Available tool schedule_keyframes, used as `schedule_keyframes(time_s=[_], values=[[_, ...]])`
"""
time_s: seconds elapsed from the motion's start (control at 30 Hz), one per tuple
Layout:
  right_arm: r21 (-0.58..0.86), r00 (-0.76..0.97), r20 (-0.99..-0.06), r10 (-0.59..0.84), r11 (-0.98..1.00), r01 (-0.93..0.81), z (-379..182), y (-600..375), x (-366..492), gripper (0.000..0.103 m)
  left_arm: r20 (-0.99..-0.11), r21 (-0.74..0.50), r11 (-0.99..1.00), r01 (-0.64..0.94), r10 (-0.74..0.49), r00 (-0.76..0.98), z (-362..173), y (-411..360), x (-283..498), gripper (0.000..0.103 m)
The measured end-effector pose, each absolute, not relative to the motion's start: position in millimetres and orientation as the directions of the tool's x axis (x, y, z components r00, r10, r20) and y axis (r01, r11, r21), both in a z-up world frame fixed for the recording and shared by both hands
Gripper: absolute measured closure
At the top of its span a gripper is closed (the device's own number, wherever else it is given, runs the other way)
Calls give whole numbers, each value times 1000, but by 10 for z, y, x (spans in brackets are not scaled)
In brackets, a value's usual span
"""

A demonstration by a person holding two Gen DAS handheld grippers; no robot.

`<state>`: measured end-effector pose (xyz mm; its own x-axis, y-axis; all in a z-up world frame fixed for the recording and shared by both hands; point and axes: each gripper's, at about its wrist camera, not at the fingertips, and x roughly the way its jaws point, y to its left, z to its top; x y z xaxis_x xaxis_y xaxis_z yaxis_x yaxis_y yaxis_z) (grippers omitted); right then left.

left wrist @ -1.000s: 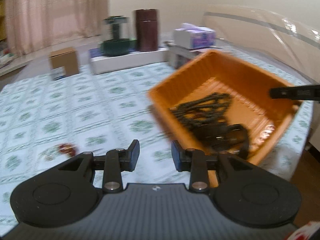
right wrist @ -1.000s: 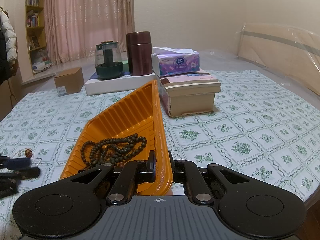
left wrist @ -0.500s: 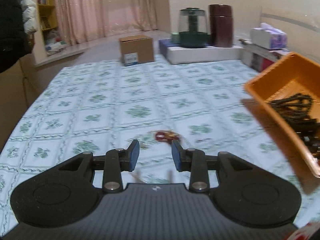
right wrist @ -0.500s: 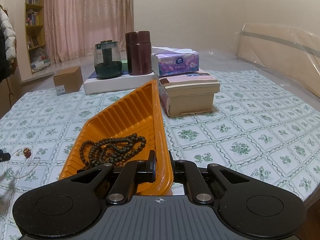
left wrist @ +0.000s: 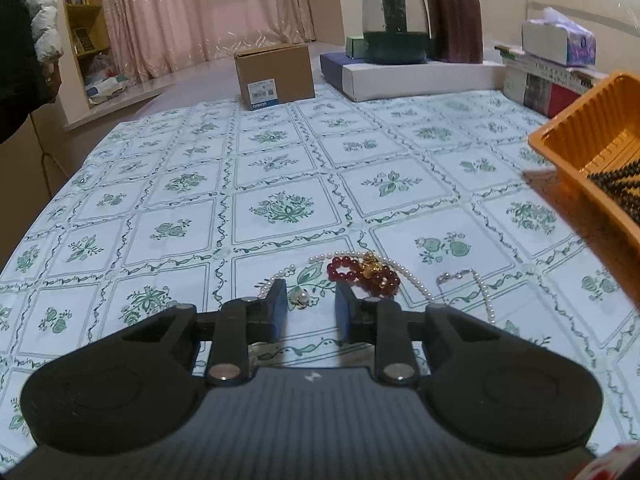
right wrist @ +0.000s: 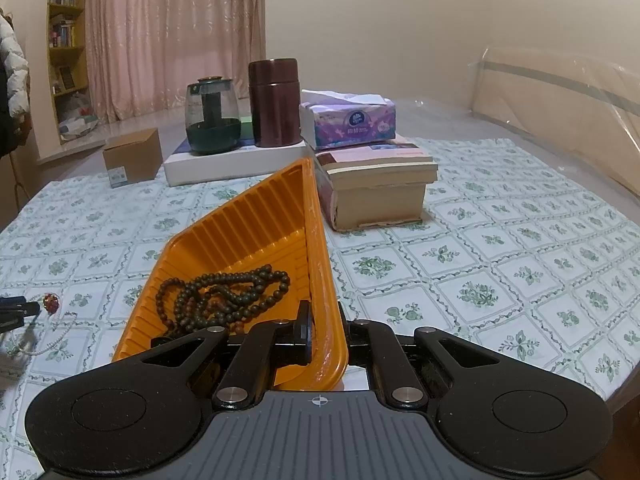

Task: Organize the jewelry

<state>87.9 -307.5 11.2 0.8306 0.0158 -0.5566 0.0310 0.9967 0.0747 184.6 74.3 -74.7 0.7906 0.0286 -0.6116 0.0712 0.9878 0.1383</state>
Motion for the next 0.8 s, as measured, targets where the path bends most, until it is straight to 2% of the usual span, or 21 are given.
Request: schedule_keyframes(time_s=[0.2, 0.27, 0.57, 0.8], values=[[71, 829, -559, 13, 997, 33, 101, -3076, 890, 95, -608, 135, 990, 49, 44, 792, -762, 770, 1881, 86], [71, 830, -558, 12, 997, 33, 100, -3076, 899, 95, -611, 136, 990, 46, 47, 790, -761, 765, 1883, 95], [71, 830, -557, 13, 997, 32, 101, -3076, 900, 95, -603, 108, 994, 34, 38, 797, -656, 727, 1754, 95], [72, 833, -553, 15, 997, 30, 106, -3064, 885, 95, -584, 20, 991, 135, -97, 806, -433, 349, 1477, 95]])
